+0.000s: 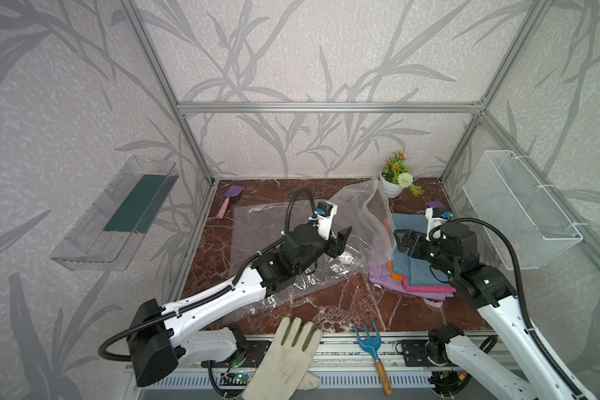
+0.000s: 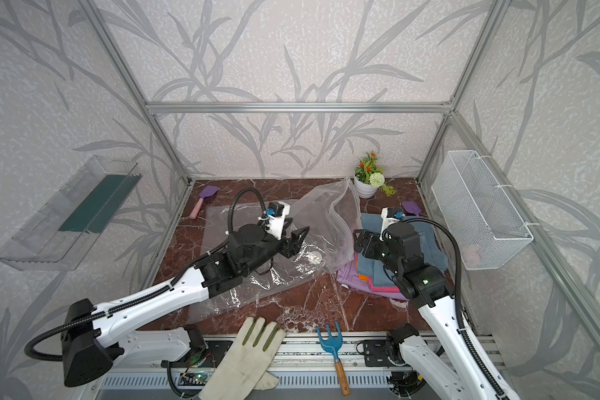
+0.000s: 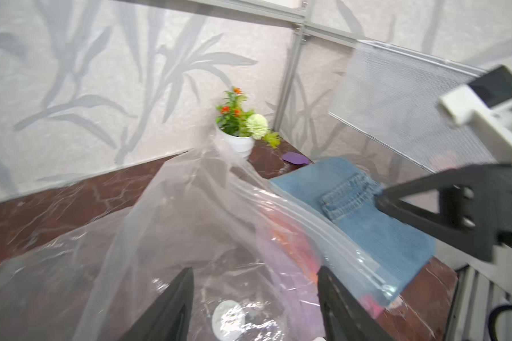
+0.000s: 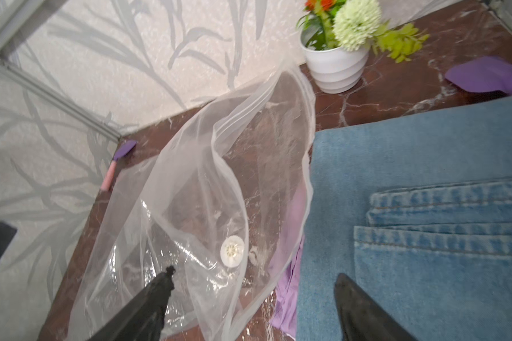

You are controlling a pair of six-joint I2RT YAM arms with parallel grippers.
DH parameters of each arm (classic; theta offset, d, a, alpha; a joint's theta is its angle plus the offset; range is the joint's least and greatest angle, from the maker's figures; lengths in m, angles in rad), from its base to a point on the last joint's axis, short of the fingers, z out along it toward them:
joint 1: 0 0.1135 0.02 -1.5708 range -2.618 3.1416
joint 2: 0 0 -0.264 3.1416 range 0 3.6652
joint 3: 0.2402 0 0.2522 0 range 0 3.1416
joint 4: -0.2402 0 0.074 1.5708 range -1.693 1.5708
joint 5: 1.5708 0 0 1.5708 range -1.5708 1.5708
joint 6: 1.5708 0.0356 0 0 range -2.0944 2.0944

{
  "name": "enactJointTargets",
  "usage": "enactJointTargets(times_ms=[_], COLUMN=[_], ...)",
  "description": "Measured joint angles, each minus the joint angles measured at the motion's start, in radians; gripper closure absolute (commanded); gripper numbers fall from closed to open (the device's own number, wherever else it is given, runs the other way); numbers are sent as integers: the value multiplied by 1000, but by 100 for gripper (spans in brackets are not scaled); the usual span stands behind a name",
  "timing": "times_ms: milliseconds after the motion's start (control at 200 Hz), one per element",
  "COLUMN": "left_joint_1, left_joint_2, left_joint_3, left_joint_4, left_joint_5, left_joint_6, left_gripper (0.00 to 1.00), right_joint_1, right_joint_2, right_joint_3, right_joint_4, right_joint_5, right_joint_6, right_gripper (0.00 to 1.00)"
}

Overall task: Take the trousers out of the vacuum bag
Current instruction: Place the trousers at the center of the board, then adjust the vacuum bag at the center of the board.

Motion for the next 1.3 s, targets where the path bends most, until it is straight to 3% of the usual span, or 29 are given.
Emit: enactJointTargets(times_ms=[185, 430, 660, 900, 1300], left_joint_1=[200, 362, 431, 437, 445], left_joint_2=[-92, -95, 31, 145, 377], left_joint_3=[-130, -264, -292, -293, -286], left_joint_4=[-76, -122, -116, -107, -67], left_joint_5=[-69, -95, -71, -35, -11], left_joint_6=[-129, -266, -348, -406, -485], left_gripper=[43, 45, 47, 47, 48], right_joint_1=[111, 180, 192, 192, 179], right_joint_2=[53, 53, 69, 87, 0], right_joint_3=[20, -13, -32, -42, -87], right_joint_4=[-109, -152, -131, -112, -158], right_joint_5=[68, 89, 91, 79, 135], right_joint_6=[-23, 20, 45, 56, 66], right_gripper=[18, 32, 71, 100, 100])
